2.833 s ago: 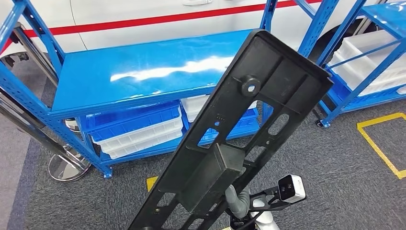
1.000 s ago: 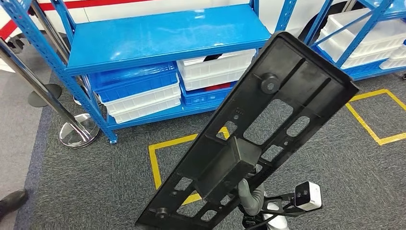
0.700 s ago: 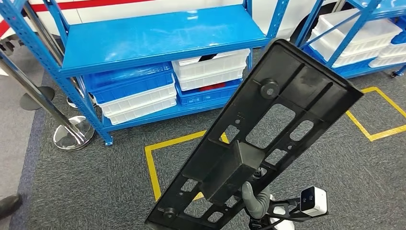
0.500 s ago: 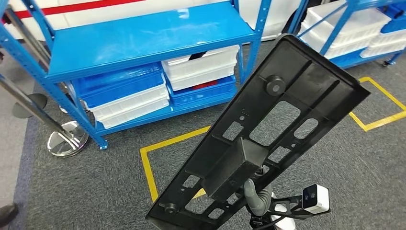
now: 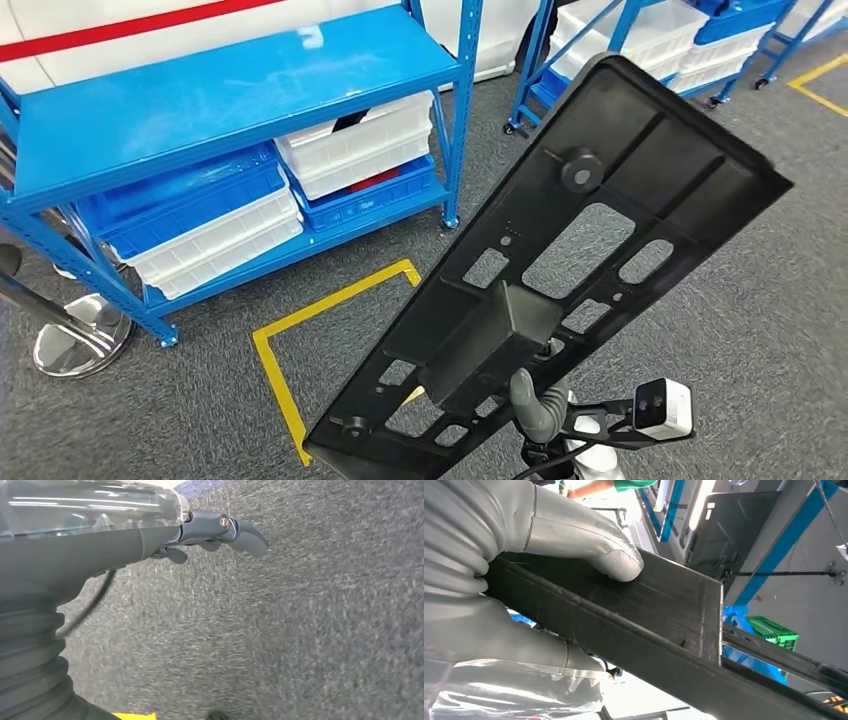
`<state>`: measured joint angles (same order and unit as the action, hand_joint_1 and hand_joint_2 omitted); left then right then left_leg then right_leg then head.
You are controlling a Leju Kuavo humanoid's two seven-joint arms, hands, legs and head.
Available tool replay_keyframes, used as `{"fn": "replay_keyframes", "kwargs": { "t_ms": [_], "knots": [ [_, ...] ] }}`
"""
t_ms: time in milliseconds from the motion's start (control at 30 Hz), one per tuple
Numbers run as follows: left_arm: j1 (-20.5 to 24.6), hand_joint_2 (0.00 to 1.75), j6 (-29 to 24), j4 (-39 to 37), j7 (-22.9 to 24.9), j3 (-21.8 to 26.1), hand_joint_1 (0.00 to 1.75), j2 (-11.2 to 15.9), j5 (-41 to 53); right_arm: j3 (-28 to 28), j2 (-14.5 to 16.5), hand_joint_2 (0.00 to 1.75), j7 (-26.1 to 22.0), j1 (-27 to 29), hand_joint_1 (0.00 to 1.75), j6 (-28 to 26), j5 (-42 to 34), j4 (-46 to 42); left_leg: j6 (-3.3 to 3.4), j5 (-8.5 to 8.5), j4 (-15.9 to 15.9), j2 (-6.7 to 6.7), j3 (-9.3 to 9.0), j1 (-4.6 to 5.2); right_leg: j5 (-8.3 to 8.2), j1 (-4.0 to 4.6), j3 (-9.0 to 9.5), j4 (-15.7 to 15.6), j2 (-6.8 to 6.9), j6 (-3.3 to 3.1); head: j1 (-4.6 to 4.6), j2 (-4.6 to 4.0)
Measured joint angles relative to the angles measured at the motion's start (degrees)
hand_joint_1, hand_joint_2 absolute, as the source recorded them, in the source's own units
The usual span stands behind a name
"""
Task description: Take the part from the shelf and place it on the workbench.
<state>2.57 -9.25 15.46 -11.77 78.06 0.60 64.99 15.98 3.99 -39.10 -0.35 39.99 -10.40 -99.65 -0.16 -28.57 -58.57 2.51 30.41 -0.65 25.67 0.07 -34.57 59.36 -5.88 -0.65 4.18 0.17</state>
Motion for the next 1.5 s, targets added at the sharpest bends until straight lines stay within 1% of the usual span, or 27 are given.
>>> {"fn": "replay_keyframes", "kwargs": {
  "t_ms": [33, 100, 167, 233, 267, 300, 367, 400, 467, 533, 600, 667, 700, 767, 833, 900, 967, 1033, 1100, 1167, 1233, 1267, 1300, 1333, 1400, 1467, 1500],
  "knots": [
    [0.13, 1.75, 0.08, -0.02, 0.11, -0.02, 0.0, -0.01, 0.18, 0.0, -0.01, 1.75, 0.0, -0.19, 1.66, -0.16, 0.12, -0.26, 0.39, 0.26, 0.24, -0.53, 0.02, -0.07, 0.15, 0.04, -0.24, 0.23, 0.22, 0.35, -0.01, 0.0],
    [0.29, 1.75, 0.26, -0.07, 0.28, -0.05, 0.0, -0.03, 0.48, 0.01, -0.06, 1.75, 0.0, -0.83, 1.66, -0.7, 0.45, -0.73, 1.1, 0.76, 0.72, -1.7, 0.1, -0.27, 2.26, 0.19, -1.63, 3.19, 2.25, 0.96, -0.01, 0.0],
    [0.23, 1.75, 0.42, -0.08, 0.4, -0.05, 0.0, -0.03, 0.72, 0.02, -0.11, 1.75, 0.0, -1.42, 1.66, -1.13, 0.68, -0.95, 1.39, 0.94, 0.77, -3.0, 0.29, -0.16, 6.18, -0.08, -4.67, 10.22, 4.64, 1.5, -0.01, 0.0],
    [0.15, 1.75, 0.59, -0.08, 0.66, -0.05, 0.0, -0.03, 0.94, 0.02, -0.21, 1.75, 0.0, -1.62, 1.66, -1.61, 0.91, -0.97, 1.42, 0.96, 0.66, -4.36, 0.52, -0.06, 8.0, -0.41, -6.82, 15.53, 5.44, 1.85, -0.01, 0.0],
    [0.19, 1.75, 0.68, -0.09, 0.79, -0.06, 0.0, -0.03, 1.0, 0.05, -0.28, 1.75, 0.0, -1.65, 1.66, -2.07, 1.13, -1.0, 1.41, 0.95, 0.59, -4.98, 0.59, -0.04, 7.33, -0.48, -6.41, 15.16, 5.65, 1.87, -0.01, 0.0],
    [0.3, 1.75, 0.9, -0.12, 0.89, -0.08, 0.0, -0.03, 1.12, 0.14, -0.38, 1.75, 0.0, -1.7, 1.66, -2.82, 1.47, -1.13, 1.38, 0.93, 0.54, -5.58, 0.62, -0.02, 5.75, -0.48, -4.83, 12.54, 6.0, 1.76, -0.01, 0.0],
    [0.6, 1.75, 1.57, -0.24, 0.72, -0.15, 0.0, -0.03, 1.41, 0.54, -0.61, 1.75, 0.0, -1.97, 1.66, -4.49, 2.12, -1.66, 1.24, 0.87, 0.49, -6.58, 0.58, 0.15, 2.55, -0.11, -0.33, 4.45, 7.73, 1.13, -0.01, 0.0],
    [0.72, 1.75, 2.07, -0.32, 0.48, -0.2, 0.0, -0.03, 1.6, 0.88, -0.72, 1.75, 0.0, -2.19, 1.66, -5.29, 2.34, -2.03, 1.04, 0.86, 0.49, -7.01, 0.59, 0.27, 1.7, 0.2, 1.23, 1.36, 8.58, 0.71, -0.01, 0.0],
    [0.89, 1.75, 2.97, -0.48, -0.06, -0.28, 0.0, 0.02, 1.81, 1.56, -0.89, 1.75, 0.0, -2.55, 1.66, -6.36, 2.55, -2.65, 0.5, 0.86, 0.55, -7.97, 0.59, 0.48, 1.61, 0.73, 1.95, -0.78, 9.15, 0.09, -0.01, 0.0],
    [1.22, 1.75, 3.56, -0.54, -0.37, -0.3, 0.0, 0.1, 1.65, 2.4, -0.94, 1.75, 0.0, -2.64, 1.66, -7.11, 2.71, -2.94, -0.13, 0.74, 0.64, -8.68, 0.44, 0.49, 1.14, 0.56, 1.82, -1.28, 8.03, -0.47, -0.01, 0.0],
    [1.58, 1.75, 3.72, -0.6, -0.54, -0.29, 0.0, 0.16, 1.23, 3.69, -0.94, 1.75, 0.01, -3.1, 1.66, -7.78, 2.84, -2.97, -0.62, -1.0, -1.47, -6.94, 1.24, 0.4, 0.49, 0.16, 1.99, -2.11, 6.98, -1.16, -0.01, 0.0],
    [1.67, 1.75, 3.62, -0.64, -0.66, -0.26, 0.0, 0.23, 0.92, 5.21, -0.93, 1.75, 0.03, -3.76, 1.66, -8.37, 2.91, -2.87, -0.87, -4.67, -7.96, -4.18, 4.08, 0.26, 0.12, 0.03, 1.94, -2.4, 5.89, -1.57, -0.01, 0.0],
    [1.63, 1.75, 3.56, -0.66, -0.68, -0.24, 0.0, 0.27, 0.84, 5.84, -0.92, 1.75, 0.05, -3.91, 1.66, -8.67, 2.96, -2.77, -0.97, -6.26, -11.8, -3.51, 5.82, 0.22, 0.07, 0.07, 1.84, -2.34, 5.29, -1.63, -0.01, 0.0],
    [1.59, 1.75, 3.48, -0.72, -0.71, -0.21, 0.0, 0.34, 0.81, 6.7, -0.93, 1.75, 0.07, -3.88, 1.66, -9.05, 3.04, -2.59, -1.22, -6.48, -15.26, -3.04, 7.47, 0.1, 0.07, 0.09, 1.76, -2.08, 3.89, -1.62, -0.01, 0.0],
    [1.63, 1.75, 3.45, -0.79, -0.73, -0.21, 0.0, 0.37, 0.8, 7.22, -0.93, 1.75, 0.07, -3.86, 1.66, -9.2, 3.06, -2.49, -1.44, -2.66, -10.15, -2.55, 5.21, -0.22, 0.25, -0.05, 1.7, -1.51, 2.39, -1.36, -0.01, 0.0],
    [1.71, 1.75, 3.44, -0.86, -0.75, -0.2, 0.0, 0.4, 0.81, 7.52, -0.93, 1.75, 0.07, -3.91, 1.66, -9.23, 3.09, -2.49, -1.51, 0.03, -3.18, 0.02, 2.0, -0.73, 0.57, -0.17, 1.24, -0.58, 1.02, -0.8, -0.02, 0.0],
    [1.7, 1.75, 3.41, -0.97, -0.71, -0.2, 0.0, 0.41, 0.91, 7.8, -0.96, 1.75, 0.05, -3.81, 1.66, -9.28, 3.2, -2.5, -1.19, 0.14, -0.81, 1.83, 1.0, -0.85, 0.56, -0.24, 0.44, 0.08, -0.2, -0.13, -0.03, 0.0],
    [1.7, 1.75, 3.22, -1.07, -0.71, -0.24, 0.0, 0.33, 1.25, 7.97, -1.09, 1.75, 0.02, -3.19, 1.66, -9.3, 3.39, -2.52, -0.51, 0.38, -0.65, 0.87, 1.07, -0.7, 0.31, -0.39, -0.12, 0.2, -1.23, 0.54, -0.03, 0.0],
    [1.77, 1.75, 2.89, -1.14, -0.88, -0.31, 0.0, 0.17, 1.55, 8.02, -1.4, 1.75, 0.0, -2.35, 1.66, -9.29, 3.52, -2.54, 0.28, 0.64, -0.38, -0.46, 1.04, -0.73, 1.43, -0.32, -1.05, 1.87, 0.71, 1.16, -0.04, 0.0],
    [1.64, 1.75, 2.65, -1.18, -1.06, -0.34, 0.0, 0.09, 1.63, 8.09, -1.66, 1.75, 0.0, -1.87, 1.66, -9.28, 3.56, -2.56, 0.8, 0.71, -0.23, -1.95, 1.08, -0.61, 4.71, -0.3, -3.87, 7.74, 4.15, 1.7, -0.05, 0.0],
    [1.45, 1.75, 2.57, -1.19, -1.08, -0.34, 0.0, 0.08, 1.65, 8.14, -1.86, 1.75, 0.0, -1.44, 1.66, -9.28, 3.58, -2.52, 0.97, 0.64, -0.24, -3.6, 1.15, -0.41, 7.45, -0.48, -7.29, 14.76, 5.41, 2.04, -0.05, 0.0],
    [1.44, 1.75, 2.57, -1.19, -1.09, -0.34, 0.0, 0.07, 1.65, 8.15, -1.98, 1.75, 0.0, -1.21, 1.66, -9.28, 3.58, -2.49, 0.98, 0.6, -0.24, -4.36, 1.16, -0.37, 7.46, -0.51, -7.93, 16.12, 5.56, 2.07, -0.05, 0.0],
    [1.5, 1.75, 2.59, -1.2, -1.12, -0.34, 0.0, 0.06, 1.63, 8.15, -2.1, 1.75, 0.0, -1.04, 1.66, -9.28, 3.6, -2.45, 0.97, 0.56, -0.25, -5.07, 1.13, -0.34, 6.46, -0.5, -7.45, 15.3, 5.68, 1.99, -0.05, 0.0],
    [1.6, 1.75, 2.68, -1.22, -1.18, -0.34, 0.0, 0.05, 1.57, 8.16, -2.2, 1.75, 0.0, -0.94, 1.66, -9.28, 3.66, -2.42, 0.93, 0.5, -0.24, -5.7, 1.06, -0.3, 4.7, -0.42, -5.77, 12.2, 5.96, 1.76, -0.05, 0.0],
    [1.73, 1.75, 2.9, -1.34, -1.23, -0.34, 0.0, -0.1, 1.32, 8.21, -2.35, 1.75, 0.0, -0.86, 1.66, -9.24, 4.08, -2.36, 0.71, 0.32, -0.24, -6.74, 0.85, -0.11, 1.78, 0.19, -1.41, 4.11, 8.2, 0.83, -0.05, 0.0],
    [1.74, 1.75, 2.91, -1.47, -1.02, -0.33, 0.0, -0.37, 1.07, 8.34, -2.52, 1.75, 0.0, -0.75, 1.66, -9.14, 4.65, -2.19, 0.32, 0.15, -0.17, -7.68, 0.69, 0.01, 1.04, 0.96, 0.61, -0.07, 9.89, -0.05, -0.04, 0.0],
    [1.73, 1.75, 2.84, -1.52, -0.91, -0.32, 0.0, -0.57, 1.01, 8.4, -2.62, 1.75, 0.0, -0.61, 1.66, -9.11, 4.84, -2.06, 0.07, 0.11, -0.04, -8.19, 0.6, 0.06, 1.12, 1.2, 0.56, -0.33, 9.77, -0.31, -0.04, 0.0]
  ]
}}
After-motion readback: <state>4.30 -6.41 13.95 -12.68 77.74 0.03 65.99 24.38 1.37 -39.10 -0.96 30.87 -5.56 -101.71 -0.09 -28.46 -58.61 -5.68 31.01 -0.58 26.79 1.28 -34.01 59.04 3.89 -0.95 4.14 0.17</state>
